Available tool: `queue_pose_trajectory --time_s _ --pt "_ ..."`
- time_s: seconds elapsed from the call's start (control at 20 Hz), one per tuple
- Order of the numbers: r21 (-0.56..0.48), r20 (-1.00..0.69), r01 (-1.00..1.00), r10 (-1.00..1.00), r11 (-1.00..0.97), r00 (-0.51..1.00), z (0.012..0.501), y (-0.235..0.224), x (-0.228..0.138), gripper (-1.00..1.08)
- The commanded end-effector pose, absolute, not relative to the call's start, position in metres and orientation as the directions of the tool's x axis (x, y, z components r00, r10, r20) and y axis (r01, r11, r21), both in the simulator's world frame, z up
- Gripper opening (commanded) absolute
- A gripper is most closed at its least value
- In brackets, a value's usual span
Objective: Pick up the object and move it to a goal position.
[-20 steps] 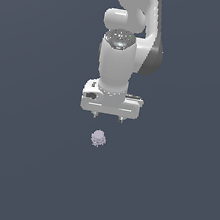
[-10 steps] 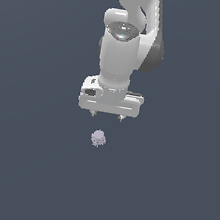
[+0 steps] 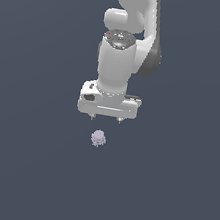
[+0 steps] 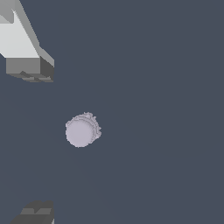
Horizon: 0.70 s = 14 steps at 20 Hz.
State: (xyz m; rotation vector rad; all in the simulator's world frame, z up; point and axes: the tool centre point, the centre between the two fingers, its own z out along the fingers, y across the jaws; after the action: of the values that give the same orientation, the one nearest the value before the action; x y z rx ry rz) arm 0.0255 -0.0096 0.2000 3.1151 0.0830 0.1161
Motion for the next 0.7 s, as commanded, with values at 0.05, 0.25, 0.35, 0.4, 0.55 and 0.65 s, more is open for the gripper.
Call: queue_pose_trajectory --time_s 0.05,0.25,0.35,0.4,0.55,0.65 --pt "0.027 0.063 0.1 0.101 -0.995 0.993 0.188 -0.012 0.026 1.0" --pt "0.028 0.048 0.175 0.176 -0.984 0.983 0.168 -0.017 0.027 1.0" --pt "0.027 0.039 0.219 0.22 -0.975 0.975 0.157 -0.019 0.028 1.0" --pt "0.025 0.035 0.243 0.243 -0.97 0.969 0.151 -0.021 0.028 1.0" --pt "0.021 0.023 0.307 0.307 -0.952 0.951 0.133 -0.024 0.027 1.0" --pt "0.017 0.017 0.342 0.343 -0.939 0.939 0.124 -0.026 0.027 1.0"
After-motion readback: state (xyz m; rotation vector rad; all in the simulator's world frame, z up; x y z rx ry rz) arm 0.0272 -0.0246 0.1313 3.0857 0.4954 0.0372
